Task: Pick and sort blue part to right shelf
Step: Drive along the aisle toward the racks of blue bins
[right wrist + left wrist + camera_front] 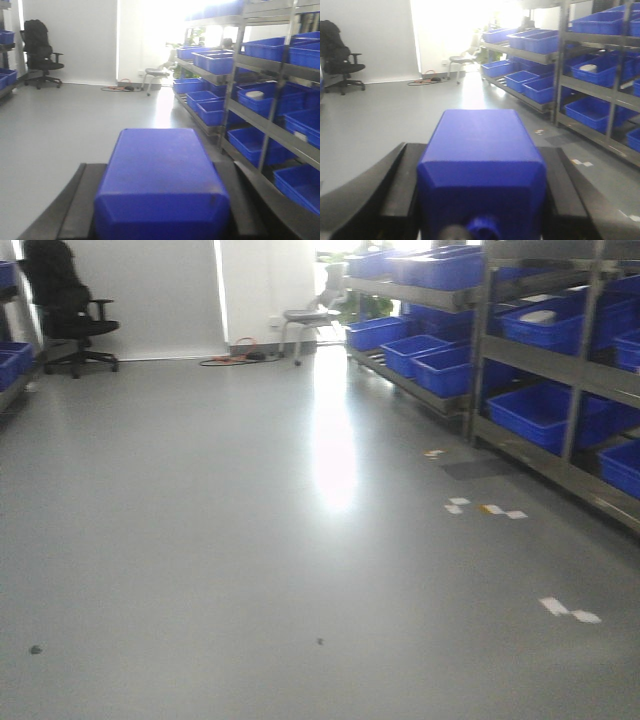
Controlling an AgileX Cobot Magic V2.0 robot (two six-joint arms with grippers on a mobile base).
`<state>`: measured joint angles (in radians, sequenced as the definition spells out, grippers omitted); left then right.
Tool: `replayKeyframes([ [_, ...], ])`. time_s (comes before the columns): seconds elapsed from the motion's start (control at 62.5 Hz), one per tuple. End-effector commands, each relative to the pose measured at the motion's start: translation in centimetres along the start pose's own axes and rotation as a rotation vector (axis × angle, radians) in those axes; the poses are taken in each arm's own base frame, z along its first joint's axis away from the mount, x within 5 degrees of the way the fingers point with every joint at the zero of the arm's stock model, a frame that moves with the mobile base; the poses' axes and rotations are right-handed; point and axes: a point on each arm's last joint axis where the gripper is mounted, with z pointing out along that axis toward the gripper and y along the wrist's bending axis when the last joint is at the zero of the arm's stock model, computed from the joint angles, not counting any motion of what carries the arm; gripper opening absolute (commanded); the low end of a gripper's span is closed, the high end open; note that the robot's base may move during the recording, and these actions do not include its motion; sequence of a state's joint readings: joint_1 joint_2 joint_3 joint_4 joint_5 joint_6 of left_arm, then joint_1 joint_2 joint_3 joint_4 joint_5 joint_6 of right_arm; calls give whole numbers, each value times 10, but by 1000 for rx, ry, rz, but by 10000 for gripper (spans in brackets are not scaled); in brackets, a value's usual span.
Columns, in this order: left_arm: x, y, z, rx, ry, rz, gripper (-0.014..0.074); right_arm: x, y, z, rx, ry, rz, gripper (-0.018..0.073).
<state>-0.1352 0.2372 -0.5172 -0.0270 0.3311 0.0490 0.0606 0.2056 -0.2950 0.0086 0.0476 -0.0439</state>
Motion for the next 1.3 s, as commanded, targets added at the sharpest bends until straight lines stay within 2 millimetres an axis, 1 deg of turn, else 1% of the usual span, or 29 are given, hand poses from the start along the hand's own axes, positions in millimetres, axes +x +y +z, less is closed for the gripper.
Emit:
replayKeyframes([
  [0.0, -17, 1, 0, -4, -106, -2, 386, -18, -1, 0, 12, -111, -17, 356],
  [1.28, -17, 1, 0, -4, -106, -2, 386, -18, -1, 0, 12, -111, -17, 356],
])
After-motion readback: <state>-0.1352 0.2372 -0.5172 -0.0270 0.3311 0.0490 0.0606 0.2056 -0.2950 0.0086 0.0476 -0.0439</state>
